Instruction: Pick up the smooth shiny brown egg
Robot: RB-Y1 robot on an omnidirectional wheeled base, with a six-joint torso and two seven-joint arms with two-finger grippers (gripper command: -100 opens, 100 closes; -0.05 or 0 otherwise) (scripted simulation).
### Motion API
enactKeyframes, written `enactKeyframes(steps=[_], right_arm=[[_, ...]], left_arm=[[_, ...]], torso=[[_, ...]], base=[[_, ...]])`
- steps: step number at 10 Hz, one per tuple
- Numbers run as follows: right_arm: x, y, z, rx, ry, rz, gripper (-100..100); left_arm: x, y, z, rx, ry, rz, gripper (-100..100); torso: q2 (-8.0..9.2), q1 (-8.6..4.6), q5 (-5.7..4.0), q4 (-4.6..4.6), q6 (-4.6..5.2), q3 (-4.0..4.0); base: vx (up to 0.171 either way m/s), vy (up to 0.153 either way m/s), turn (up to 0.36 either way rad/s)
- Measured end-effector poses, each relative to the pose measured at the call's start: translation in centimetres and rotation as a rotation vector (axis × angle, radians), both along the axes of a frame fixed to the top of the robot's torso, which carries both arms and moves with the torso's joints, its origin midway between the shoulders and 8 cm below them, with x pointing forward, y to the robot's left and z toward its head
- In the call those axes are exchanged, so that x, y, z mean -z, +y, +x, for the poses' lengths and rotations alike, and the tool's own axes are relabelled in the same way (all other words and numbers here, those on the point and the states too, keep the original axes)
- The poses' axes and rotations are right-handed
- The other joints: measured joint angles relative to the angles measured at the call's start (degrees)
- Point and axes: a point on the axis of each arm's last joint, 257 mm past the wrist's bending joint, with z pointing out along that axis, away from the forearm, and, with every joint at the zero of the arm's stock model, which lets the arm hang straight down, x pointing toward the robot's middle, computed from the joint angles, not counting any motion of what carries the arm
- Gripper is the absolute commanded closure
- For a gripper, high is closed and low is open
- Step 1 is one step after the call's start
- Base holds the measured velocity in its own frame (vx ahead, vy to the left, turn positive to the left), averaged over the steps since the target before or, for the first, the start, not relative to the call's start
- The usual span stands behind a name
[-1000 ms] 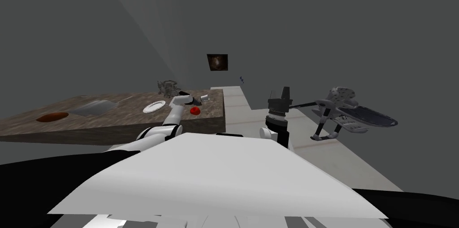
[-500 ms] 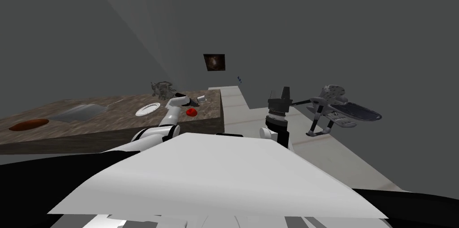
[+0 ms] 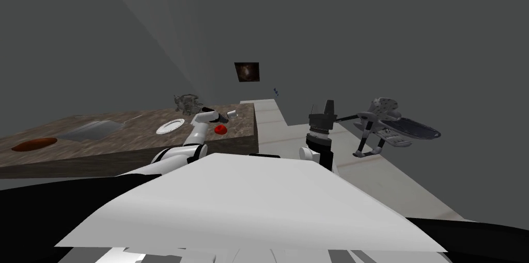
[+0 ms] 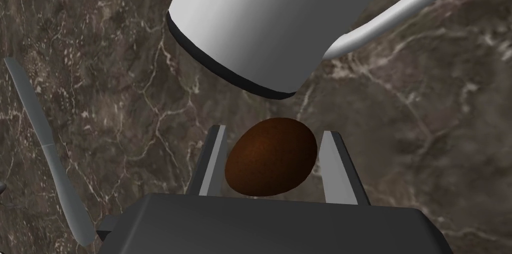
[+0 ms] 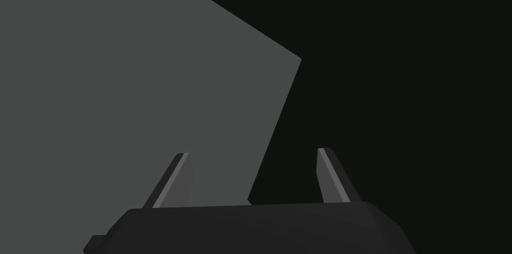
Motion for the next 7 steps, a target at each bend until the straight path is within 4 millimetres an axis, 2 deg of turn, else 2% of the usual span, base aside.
enactKeyframes(steps=[1,6,7], right_arm=[[0.0,0.0,0.0,0.000,0.000,0.000,0],[0.0,0.0,0.0,0.000,0.000,0.000,0],[0.0,0.0,0.0,0.000,0.000,0.000,0]], left_arm=[[0.0,0.0,0.0,0.000,0.000,0.000,100],[-1.3,-4.3,1.6,0.047,-0.001,0.000,100],[-1.4,-4.4,1.7,0.048,0.000,-0.001,0]], torso=[[0.00,0.00,0.00,0.00,0.00,0.00],[0.09,0.09,0.00,0.04,-0.05,0.06],[0.07,0.05,0.01,0.02,-0.02,0.04]], base=[[-0.008,0.033,0.183],[-0.012,0.030,0.091],[0.000,0.000,0.000]])
